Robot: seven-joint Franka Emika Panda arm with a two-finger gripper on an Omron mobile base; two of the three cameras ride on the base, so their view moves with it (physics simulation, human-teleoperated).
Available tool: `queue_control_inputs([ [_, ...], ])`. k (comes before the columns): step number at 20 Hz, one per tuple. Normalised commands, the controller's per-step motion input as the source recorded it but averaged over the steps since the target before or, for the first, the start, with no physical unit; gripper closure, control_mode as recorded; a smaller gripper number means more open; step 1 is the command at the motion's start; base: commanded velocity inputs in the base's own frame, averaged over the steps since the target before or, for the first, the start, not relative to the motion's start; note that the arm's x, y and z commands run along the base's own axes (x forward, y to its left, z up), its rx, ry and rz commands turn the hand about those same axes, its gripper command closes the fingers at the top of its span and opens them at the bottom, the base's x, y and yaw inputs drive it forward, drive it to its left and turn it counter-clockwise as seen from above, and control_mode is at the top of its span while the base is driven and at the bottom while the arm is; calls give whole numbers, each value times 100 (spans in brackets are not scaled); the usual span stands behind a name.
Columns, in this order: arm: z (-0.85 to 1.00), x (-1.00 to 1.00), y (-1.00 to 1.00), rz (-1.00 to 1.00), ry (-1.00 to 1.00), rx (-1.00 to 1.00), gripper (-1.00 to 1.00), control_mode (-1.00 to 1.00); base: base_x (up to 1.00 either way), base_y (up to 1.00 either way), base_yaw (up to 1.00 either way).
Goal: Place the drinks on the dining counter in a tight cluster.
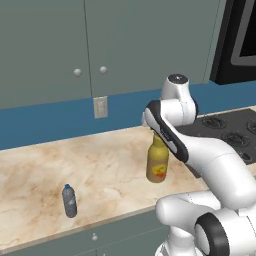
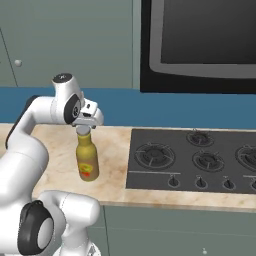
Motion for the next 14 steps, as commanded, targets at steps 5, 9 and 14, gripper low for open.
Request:
queue_control_inputs([
  [5,-3,-4,0,0,0,0,-100,-100,0,0,0],
  [9,-12,0,1,0,0,0,-100,-100,0,0,0],
  [14,-18,0,7,0,0,0,-100,-100,0,0,0],
])
